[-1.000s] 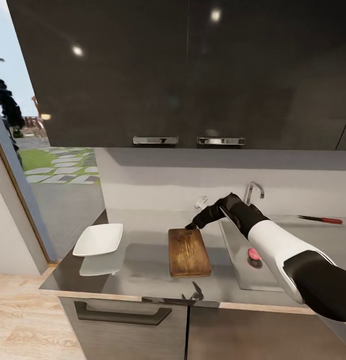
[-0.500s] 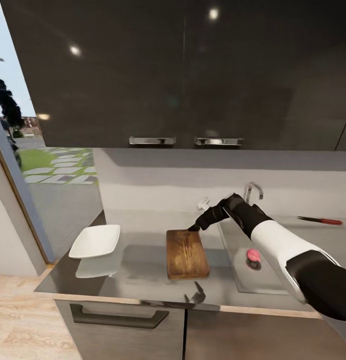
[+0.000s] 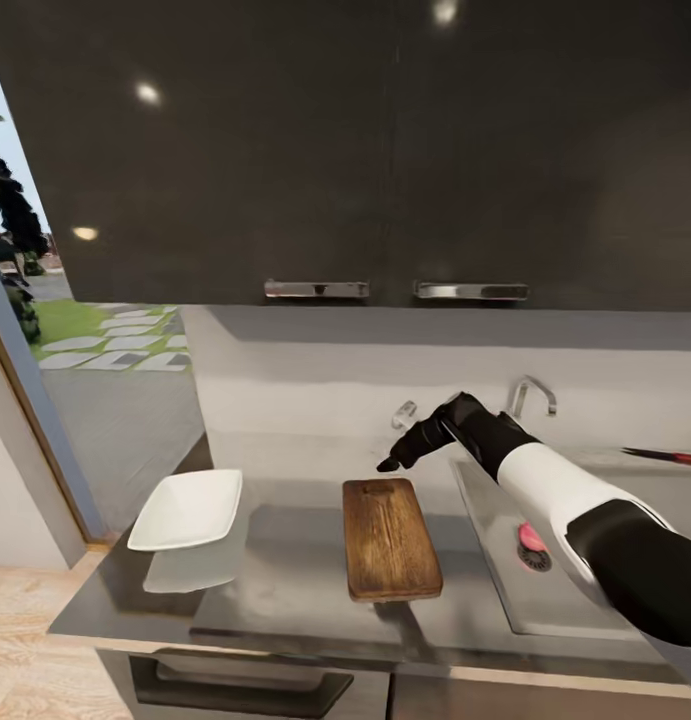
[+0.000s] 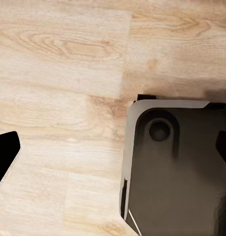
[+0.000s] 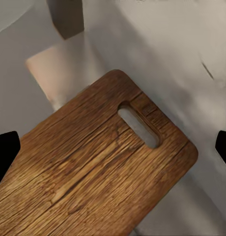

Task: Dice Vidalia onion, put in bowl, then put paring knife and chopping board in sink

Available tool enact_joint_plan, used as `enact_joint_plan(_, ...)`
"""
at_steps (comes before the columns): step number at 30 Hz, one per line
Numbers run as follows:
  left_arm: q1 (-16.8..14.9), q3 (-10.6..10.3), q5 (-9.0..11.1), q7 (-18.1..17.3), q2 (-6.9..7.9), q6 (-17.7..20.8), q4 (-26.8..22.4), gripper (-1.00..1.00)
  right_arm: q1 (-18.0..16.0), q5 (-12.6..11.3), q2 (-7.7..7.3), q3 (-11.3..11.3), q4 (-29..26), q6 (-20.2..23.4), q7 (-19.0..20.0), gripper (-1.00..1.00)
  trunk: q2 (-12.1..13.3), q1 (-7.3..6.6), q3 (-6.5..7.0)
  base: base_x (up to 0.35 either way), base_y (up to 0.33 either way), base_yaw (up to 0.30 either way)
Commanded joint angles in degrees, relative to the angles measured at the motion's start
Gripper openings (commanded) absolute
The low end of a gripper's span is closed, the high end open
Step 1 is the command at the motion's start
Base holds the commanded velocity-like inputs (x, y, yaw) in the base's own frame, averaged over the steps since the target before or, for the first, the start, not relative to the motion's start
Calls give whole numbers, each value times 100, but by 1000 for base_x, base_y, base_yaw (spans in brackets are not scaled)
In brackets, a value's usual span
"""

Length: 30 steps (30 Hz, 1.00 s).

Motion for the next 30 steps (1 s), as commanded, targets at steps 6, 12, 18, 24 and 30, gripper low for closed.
enact_joint_plan(6, 3, 0, 40, -20, 4, -9, 3, 100, 3, 48, -2, 114, 91, -99, 34, 100, -3, 4, -1, 72, 39, 0)
enact_joint_plan(12, 3, 5, 40, -21, 0, -11, 69, 100, 3, 50, -7, 126, 305, -356, 34, 100, -3, 4, -1, 9, 5, 0)
enact_joint_plan(18, 3, 8, 40, -22, -4, -15, 118, 100, 4, 51, -16, 129, 605, -612, 34, 100, -3, 4, -1, 0, 0, 0)
enact_joint_plan(24, 3, 8, 40, -19, -4, -15, 125, 100, 4, 44, -53, 128, 650, -842, 39, 100, -3, 4, -1, 0, 0, 0)
enact_joint_plan(30, 3, 8, 40, -17, -4, -15, 127, 100, 4, 42, -59, 128, 661, -879, 40, 100, -3, 4, -1, 0, 0, 0)
